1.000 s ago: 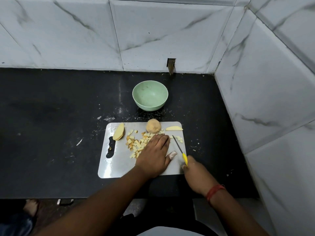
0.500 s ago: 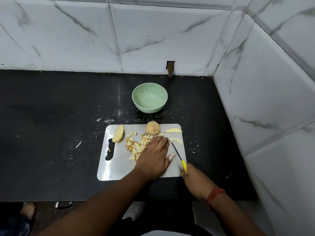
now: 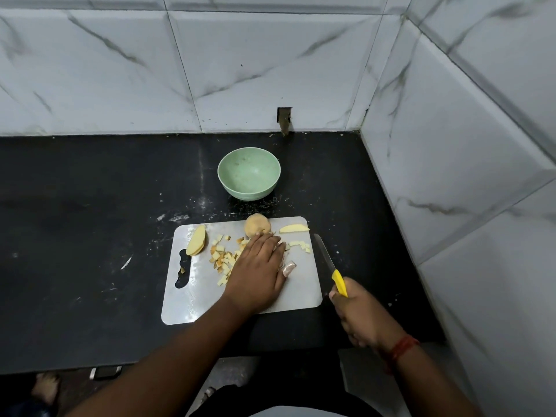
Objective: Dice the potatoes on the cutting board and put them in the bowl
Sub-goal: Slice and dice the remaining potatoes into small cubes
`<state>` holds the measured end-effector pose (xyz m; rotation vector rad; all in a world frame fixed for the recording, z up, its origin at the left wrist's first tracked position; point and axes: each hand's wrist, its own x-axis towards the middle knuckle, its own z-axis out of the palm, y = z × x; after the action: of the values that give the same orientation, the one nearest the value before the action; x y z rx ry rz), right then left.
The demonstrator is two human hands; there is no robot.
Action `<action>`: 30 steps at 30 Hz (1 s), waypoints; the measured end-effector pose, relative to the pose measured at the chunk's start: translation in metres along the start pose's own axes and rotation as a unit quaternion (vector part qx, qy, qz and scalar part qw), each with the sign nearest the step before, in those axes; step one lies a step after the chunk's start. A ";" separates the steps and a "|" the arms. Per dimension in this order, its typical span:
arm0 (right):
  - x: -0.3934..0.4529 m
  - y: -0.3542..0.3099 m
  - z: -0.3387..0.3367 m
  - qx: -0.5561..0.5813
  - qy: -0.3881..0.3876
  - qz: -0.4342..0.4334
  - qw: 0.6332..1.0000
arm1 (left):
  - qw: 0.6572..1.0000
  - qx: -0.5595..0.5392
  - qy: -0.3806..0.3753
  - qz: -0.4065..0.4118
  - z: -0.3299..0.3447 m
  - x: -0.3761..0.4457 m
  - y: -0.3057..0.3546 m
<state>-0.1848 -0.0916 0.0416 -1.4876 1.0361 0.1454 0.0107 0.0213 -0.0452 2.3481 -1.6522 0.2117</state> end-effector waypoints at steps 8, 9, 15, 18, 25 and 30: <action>0.001 -0.006 -0.002 0.058 0.022 -0.016 0.998 | 0.987 0.008 -0.115 0.110 0.002 0.037 0.029; 0.000 -0.006 -0.003 0.061 0.019 -0.014 0.998 | 0.986 0.019 -0.134 0.099 0.002 0.039 0.029; 0.002 0.002 -0.004 0.051 0.003 -0.006 0.999 | 0.985 0.051 -0.156 0.055 0.006 0.024 0.010; 0.004 0.003 -0.004 0.053 0.005 -0.007 0.999 | 0.990 0.037 -0.122 0.056 0.004 0.022 0.008; 0.008 -0.003 0.000 0.053 0.004 -0.016 0.998 | 0.987 0.046 -0.154 -0.028 -0.004 0.045 0.020; 0.008 -0.002 0.002 0.036 -0.001 -0.018 0.999 | 0.980 0.081 -0.180 0.012 -0.001 0.057 0.023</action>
<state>-0.1781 -0.0942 0.0373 -1.4399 1.0033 0.0831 0.0084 -0.0369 -0.0256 2.6118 -1.8873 -0.0850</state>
